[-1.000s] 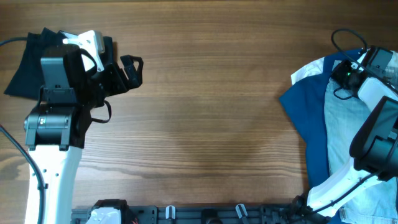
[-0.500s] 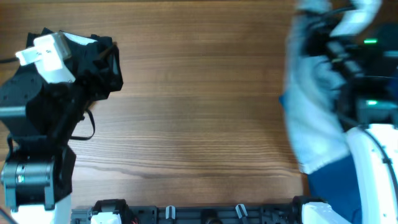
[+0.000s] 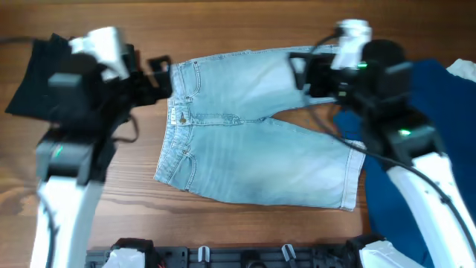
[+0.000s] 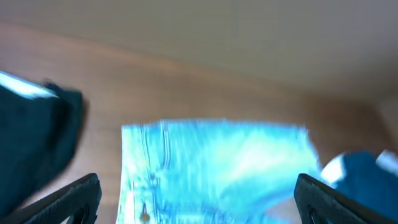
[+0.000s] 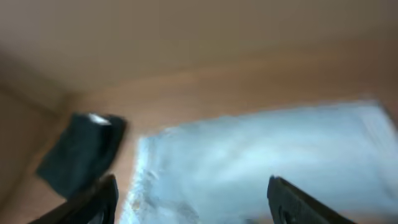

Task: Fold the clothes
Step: 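Drag the shorts left to the table center with the right gripper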

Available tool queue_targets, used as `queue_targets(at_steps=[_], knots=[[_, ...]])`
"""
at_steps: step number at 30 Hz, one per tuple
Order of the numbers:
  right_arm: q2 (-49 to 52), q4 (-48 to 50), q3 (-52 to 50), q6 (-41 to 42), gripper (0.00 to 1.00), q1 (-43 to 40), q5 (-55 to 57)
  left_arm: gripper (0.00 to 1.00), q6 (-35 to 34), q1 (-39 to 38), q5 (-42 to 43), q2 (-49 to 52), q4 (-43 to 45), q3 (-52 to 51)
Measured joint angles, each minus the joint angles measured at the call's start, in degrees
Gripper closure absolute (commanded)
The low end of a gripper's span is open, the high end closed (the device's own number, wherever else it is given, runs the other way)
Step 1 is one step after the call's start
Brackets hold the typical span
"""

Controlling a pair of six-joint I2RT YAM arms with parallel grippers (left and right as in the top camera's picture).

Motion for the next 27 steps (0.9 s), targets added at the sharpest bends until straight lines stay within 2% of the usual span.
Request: queue_targets(at_steps=[3, 4, 5, 7, 8, 9, 10, 11, 13, 14, 15, 17, 21, 25, 27], knots=[[-0.2, -10.58, -0.02, 0.59, 0.23, -7.1, 0.59, 0.02, 1.03, -2.43, -1.57, 14.58, 1.64, 0.09], [-0.2, -12.59, -0.09, 0.59, 0.22, -8.52, 0.57, 0.13, 1.03, -2.4, -1.66, 19.69, 3.28, 0.09], [-0.2, -13.88, -0.09, 0.59, 0.22, -9.35, 0.68, 0.0, 1.07, -2.38, -1.49, 24.33, 4.85, 0.09], [-0.2, -15.08, -0.09, 0.59, 0.21, -9.51, 0.7, 0.03, 2.12, -2.38, -1.68, 30.56, 8.98, 0.02], [-0.22, -15.72, -0.09, 0.59, 0.21, -9.51, 0.7, 0.07, 2.08, -2.38, -1.95, 33.66, 14.43, 0.04], [-0.2, -15.85, -0.09, 0.59, 0.21, -9.51, 0.7, 0.15, 2.16, -2.38, -2.16, 36.76, 17.62, 0.22], [-0.2, -16.15, -0.09, 0.59, 0.21, -9.51, 0.7, 0.28, 2.34, -2.32, -2.34, 39.45, 20.37, 0.22], [-0.2, -16.31, -0.09, 0.59, 0.21, -9.51, 0.7, 0.36, 2.45, -2.27, -2.58, 42.82, 22.88, 0.2], [-0.17, -17.29, -0.09, 0.61, 0.21, -9.51, 0.7, 0.64, 2.64, -2.16, -3.02, 47.93, 26.12, 0.2], [-0.02, -17.25, -0.09, 0.59, 0.21, -9.51, 0.7, 0.68, 2.67, -2.16, -3.19, 49.11, 26.58, 0.17], [0.22, -17.4, -0.09, 0.7, 0.21, -9.51, 0.7, 0.82, 2.47, -2.16, -3.23, 49.57, 26.88, 0.17], [1.62, -17.49, -0.09, 1.55, 0.21, -9.51, 0.7, 0.91, 2.82, -2.16, -3.72, 50.38, 27.19, 0.17], [3.58, -17.62, -0.09, 2.99, 0.21, -9.51, 0.7, 0.93, 2.91, -1.7, -7.08, 51.01, 27.23, 0.2], [5.18, -17.68, -0.09, 3.17, 0.23, -9.51, 0.7, 0.96, 1.44, 1.9, -6.51, 53.18, 29.14, 1.38], [7.3, -17.59, -0.09, 2.64, 0.28, -9.51, 0.7, 0.96, -0.74, 6.19, -6.32, 53.48, 29.38, 1.75]])
